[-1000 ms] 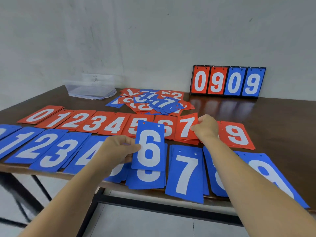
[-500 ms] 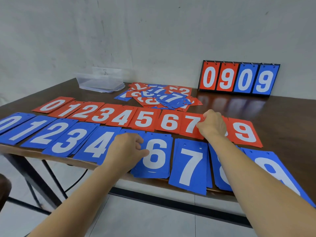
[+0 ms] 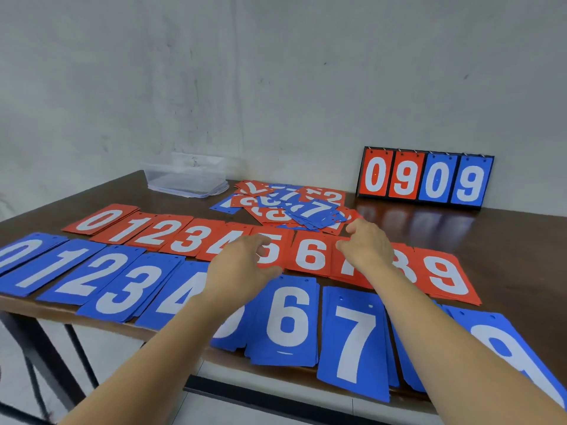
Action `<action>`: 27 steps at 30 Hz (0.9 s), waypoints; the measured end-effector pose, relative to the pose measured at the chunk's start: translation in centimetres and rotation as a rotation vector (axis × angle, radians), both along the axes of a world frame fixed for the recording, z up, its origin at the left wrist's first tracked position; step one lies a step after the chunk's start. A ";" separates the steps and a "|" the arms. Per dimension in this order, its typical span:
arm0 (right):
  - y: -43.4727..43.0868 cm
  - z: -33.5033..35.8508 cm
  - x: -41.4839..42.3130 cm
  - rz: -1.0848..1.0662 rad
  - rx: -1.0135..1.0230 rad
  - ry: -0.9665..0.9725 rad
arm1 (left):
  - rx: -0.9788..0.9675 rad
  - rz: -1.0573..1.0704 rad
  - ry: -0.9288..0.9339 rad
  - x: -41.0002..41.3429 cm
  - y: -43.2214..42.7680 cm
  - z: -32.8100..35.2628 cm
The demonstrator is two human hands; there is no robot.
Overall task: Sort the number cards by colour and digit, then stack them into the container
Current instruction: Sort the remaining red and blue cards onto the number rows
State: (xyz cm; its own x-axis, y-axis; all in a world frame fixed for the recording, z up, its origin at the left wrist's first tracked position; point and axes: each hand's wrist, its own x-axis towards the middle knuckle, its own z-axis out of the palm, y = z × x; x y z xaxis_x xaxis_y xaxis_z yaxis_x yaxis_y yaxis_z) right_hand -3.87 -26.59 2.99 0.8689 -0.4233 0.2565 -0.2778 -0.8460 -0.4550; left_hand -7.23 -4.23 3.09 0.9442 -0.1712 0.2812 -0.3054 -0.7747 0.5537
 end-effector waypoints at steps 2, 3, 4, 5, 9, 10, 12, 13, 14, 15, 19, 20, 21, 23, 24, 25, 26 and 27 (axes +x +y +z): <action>0.5 0.5 1.1 0.009 -0.011 -0.009 | 0.040 -0.025 -0.019 1.9 0.0 0.7; 0.8 0.8 1.7 0.008 -0.010 -0.016 | 0.051 -0.038 -0.026 3.0 0.0 1.1; 1.0 1.0 2.3 0.002 -0.007 -0.022 | 0.060 -0.051 -0.028 4.1 0.0 1.5; 1.1 1.3 2.9 -0.005 -0.004 -0.023 | 0.064 -0.061 -0.030 5.3 0.1 1.8; 1.3 2.2 5.2 -0.054 -0.014 0.005 | 0.066 -0.108 -0.008 10.1 0.6 2.7; 1.2 2.2 5.7 -0.074 -0.010 0.010 | 0.067 -0.120 -0.001 11.3 0.8 2.9; 0.9 2.2 6.6 -0.124 0.003 0.025 | 0.068 -0.139 0.011 13.6 1.1 2.9; 0.7 2.2 7.0 -0.153 0.009 0.037 | 0.073 -0.147 0.015 14.7 1.2 2.9; 0.4 2.1 7.3 -0.181 0.015 0.047 | 0.083 -0.150 0.019 15.7 1.3 2.9; 0.1 1.9 7.7 -0.207 0.022 0.054 | 0.095 -0.149 0.027 16.8 1.4 2.8; -0.5 1.1 9.2 -0.268 0.041 0.085 | 0.108 -0.132 0.089 20.7 1.8 1.9; -0.6 0.8 9.8 -0.277 0.046 0.094 | 0.100 -0.130 0.105 21.5 1.9 1.5; -0.5 0.6 10.6 -0.281 0.052 0.100 | 0.092 -0.128 0.116 22.2 1.8 1.2; -0.3 0.2 12.3 -0.273 0.071 0.120 | 0.071 -0.128 0.132 23.5 1.5 0.5; 0.0 0.0 13.1 -0.266 0.079 0.135 | 0.061 -0.130 0.139 24.0 1.2 0.3; 0.2 -0.1 13.9 -0.258 0.082 0.148 | 0.055 -0.132 0.149 24.5 0.8 0.0; 0.5 -0.2 14.7 -0.252 0.076 0.161 | 0.051 -0.134 0.157 24.9 0.3 -0.3; 0.9 -0.4 15.4 -0.249 0.058 0.174 | 0.048 -0.136 0.163 25.3 -0.2 -0.5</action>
State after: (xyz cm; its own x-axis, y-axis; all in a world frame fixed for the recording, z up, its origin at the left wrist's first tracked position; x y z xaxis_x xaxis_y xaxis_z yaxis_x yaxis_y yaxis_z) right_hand 11.56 -25.71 2.63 0.7655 -0.6382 0.0821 -0.5511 -0.7161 -0.4283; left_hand 18.08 -4.39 2.57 0.9439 -0.3096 0.1149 -0.3181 -0.7592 0.5678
